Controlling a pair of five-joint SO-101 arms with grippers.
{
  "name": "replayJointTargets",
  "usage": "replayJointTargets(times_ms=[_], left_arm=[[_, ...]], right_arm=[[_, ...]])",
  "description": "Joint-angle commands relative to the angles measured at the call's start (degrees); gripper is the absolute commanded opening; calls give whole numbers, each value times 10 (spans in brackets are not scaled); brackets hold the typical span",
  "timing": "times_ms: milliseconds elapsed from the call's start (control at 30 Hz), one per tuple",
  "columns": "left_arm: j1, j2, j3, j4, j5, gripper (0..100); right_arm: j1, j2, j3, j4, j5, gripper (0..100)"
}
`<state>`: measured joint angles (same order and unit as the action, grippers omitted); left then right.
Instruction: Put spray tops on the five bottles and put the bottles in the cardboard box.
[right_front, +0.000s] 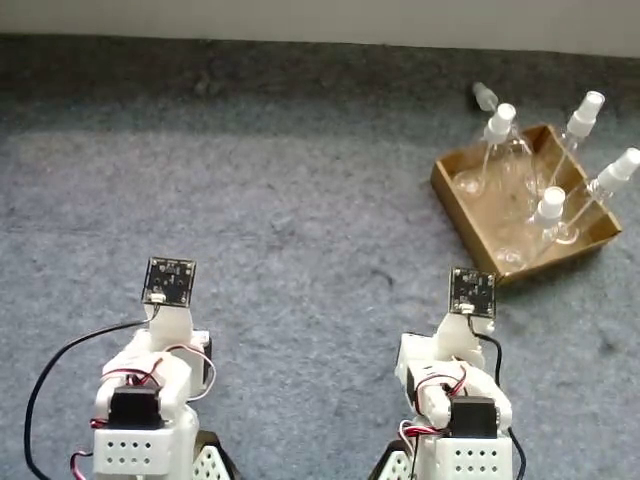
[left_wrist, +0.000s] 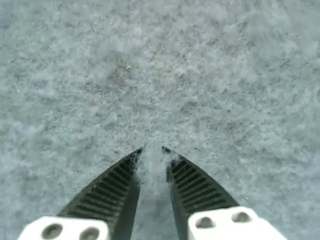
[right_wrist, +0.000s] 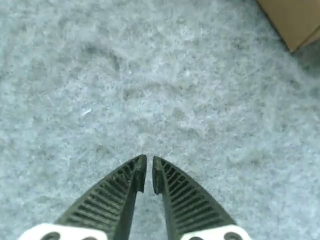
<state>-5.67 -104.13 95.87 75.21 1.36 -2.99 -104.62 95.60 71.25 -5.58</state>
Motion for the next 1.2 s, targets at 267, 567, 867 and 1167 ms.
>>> replayJointTargets(times_ms=[267,567,867,1167], left_arm=[[-71,-4,13,5,-4,5],[-93,-4,13,5,-4,5],[-93,-4,13,5,-4,5],[-93,-4,13,5,-4,5]], right_arm=[[10,-7,67,4,-4,5],[10,-7,67,4,-4,5],[10,-7,67,4,-4,5],[10,-7,67,4,-4,5]])
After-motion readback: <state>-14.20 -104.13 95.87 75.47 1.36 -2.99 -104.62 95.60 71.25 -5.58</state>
